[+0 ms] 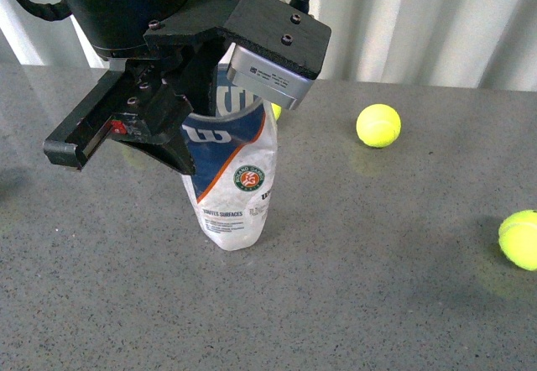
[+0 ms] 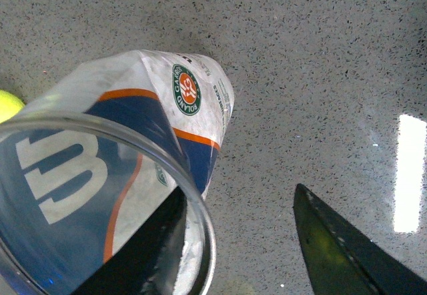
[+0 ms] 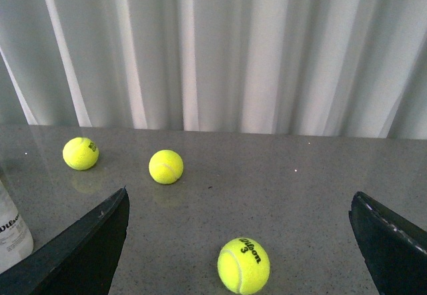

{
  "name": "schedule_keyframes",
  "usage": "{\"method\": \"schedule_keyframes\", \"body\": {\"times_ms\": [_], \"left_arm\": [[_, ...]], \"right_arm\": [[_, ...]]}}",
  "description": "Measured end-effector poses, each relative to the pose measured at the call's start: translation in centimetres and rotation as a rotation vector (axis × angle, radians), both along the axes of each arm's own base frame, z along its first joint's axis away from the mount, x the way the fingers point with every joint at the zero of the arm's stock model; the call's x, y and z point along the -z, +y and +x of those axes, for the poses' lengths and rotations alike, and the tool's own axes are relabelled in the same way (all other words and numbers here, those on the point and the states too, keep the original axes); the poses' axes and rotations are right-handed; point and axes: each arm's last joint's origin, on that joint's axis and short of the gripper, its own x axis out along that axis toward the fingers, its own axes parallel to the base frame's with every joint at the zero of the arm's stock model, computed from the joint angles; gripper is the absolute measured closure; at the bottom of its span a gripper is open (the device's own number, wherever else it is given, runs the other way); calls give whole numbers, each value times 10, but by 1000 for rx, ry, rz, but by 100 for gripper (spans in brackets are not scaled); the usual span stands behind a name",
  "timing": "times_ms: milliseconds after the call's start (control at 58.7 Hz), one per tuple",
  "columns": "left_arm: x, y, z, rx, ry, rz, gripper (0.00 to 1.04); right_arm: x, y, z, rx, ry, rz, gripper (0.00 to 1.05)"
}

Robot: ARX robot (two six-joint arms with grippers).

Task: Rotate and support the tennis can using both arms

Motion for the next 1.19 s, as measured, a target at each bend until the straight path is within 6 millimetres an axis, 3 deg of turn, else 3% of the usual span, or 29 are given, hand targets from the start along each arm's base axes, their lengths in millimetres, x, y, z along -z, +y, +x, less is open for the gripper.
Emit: {"method": "schedule_keyframes", "body": {"times_ms": [307,511,699,818,989,1091,1193], "left_arm": [[-6,1,3,-4,-22,-15,6],[-23,7,1,-35,-36,-106,7],[-71,22,-2,-108,-164,-364,7],[-105,44,-12,-202,-336,-508,7],[-132,88,-43,-365,-494,-745,7],[-135,124,-71,-525,-519,-888,7],[-117,169,-111,-735,-514,-980,7]], "right_arm": [[0,0,0,0,0,0,7],[0,0,0,0,0,0,7],[0,0,0,0,0,0,7],[0,0,0,0,0,0,7],[0,0,0,0,0,0,7],[0,0,0,0,0,0,7],[0,0,0,0,0,0,7]]}}
